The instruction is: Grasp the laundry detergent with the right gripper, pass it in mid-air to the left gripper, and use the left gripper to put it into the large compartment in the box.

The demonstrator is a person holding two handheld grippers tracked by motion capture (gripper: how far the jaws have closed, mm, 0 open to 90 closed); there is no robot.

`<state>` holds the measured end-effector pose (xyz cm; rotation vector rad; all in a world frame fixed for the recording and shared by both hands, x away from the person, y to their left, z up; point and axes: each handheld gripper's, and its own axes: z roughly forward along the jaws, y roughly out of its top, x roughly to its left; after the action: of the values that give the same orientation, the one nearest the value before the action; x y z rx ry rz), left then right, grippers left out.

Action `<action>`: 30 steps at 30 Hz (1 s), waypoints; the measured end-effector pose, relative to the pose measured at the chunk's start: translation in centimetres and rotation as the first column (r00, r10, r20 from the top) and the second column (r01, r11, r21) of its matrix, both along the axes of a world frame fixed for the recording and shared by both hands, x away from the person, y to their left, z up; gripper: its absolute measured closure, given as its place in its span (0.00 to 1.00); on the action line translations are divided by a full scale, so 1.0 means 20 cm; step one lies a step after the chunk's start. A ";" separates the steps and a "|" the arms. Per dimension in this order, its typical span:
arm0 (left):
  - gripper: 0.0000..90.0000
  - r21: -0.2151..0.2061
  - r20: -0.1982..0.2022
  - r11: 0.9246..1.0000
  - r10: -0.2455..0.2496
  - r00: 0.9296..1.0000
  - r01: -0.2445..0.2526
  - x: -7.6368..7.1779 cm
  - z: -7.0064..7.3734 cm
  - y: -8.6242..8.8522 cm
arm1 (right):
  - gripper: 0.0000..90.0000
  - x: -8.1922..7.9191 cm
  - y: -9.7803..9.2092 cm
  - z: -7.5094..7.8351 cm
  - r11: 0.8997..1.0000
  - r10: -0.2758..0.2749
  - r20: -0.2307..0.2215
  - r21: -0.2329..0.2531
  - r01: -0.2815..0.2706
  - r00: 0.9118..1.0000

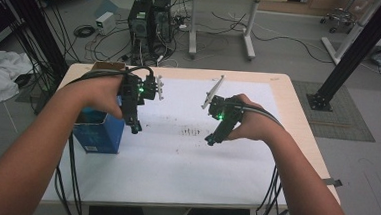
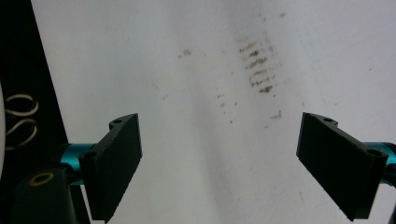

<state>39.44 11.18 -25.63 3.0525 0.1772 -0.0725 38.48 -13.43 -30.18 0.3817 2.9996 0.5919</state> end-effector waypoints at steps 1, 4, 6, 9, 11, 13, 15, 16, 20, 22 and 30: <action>0.06 -0.008 -0.008 1.000 -0.011 1.000 0.011 0.01 -0.04 -0.01 | 0.15 0.02 0.01 -0.02 0.998 0.013 -0.021 -0.054 -0.014 1.000; 0.06 -0.006 -0.014 1.000 -0.011 1.000 0.011 0.02 -0.07 -0.03 | 0.15 0.02 0.01 -0.03 0.996 0.013 -0.033 -0.084 -0.016 0.999; 0.06 -0.008 -0.010 1.000 -0.017 1.000 0.017 0.02 -0.08 -0.04 | 0.15 0.02 0.02 -0.04 0.994 0.017 -0.037 -0.108 -0.020 0.999; 0.06 -0.012 -0.012 1.000 -0.025 1.000 0.025 0.03 -0.09 -0.06 | 0.15 0.02 0.03 -0.05 0.992 0.013 -0.047 -0.125 -0.019 0.999; 0.06 -0.023 -0.010 0.999 -0.032 0.999 0.031 0.04 -0.09 -0.07 | 0.15 0.02 0.04 -0.06 0.990 0.020 -0.055 -0.140 -0.027 0.998; 0.06 -0.022 -0.008 0.999 -0.034 0.999 0.034 0.04 -0.09 -0.08 | 0.15 0.02 0.04 -0.06 0.988 0.008 -0.058 -0.156 -0.017 0.998; 0.06 -0.016 -0.002 0.999 -0.040 0.999 0.040 0.04 -0.10 -0.09 | 0.15 0.02 0.04 -0.08 0.985 0.024 -0.060 -0.169 -0.034 0.998; 0.06 -0.011 0.008 0.999 -0.043 0.999 0.043 0.04 -0.10 -0.09 | 0.15 0.02 0.04 -0.08 0.984 0.022 -0.059 -0.176 -0.032 0.998; 0.06 -0.018 0.022 0.999 -0.040 0.999 0.041 0.04 -0.09 -0.09 | 0.15 0.03 0.04 -0.07 0.984 0.020 -0.056 -0.175 -0.029 0.998; 0.06 -0.027 0.016 0.999 -0.035 0.999 0.036 0.04 -0.09 -0.09 | 0.15 0.02 0.04 -0.07 0.985 0.025 -0.053 -0.167 -0.034 0.998; 0.06 -0.014 0.024 0.999 -0.030 0.999 0.031 0.04 -0.10 -0.08 | 0.15 0.03 0.04 -0.06 0.985 0.033 -0.056 -0.167 -0.042 0.998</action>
<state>40.22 9.58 -27.53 3.0403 0.1281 -0.0399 39.11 -12.54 -31.46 0.3360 3.0830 0.3321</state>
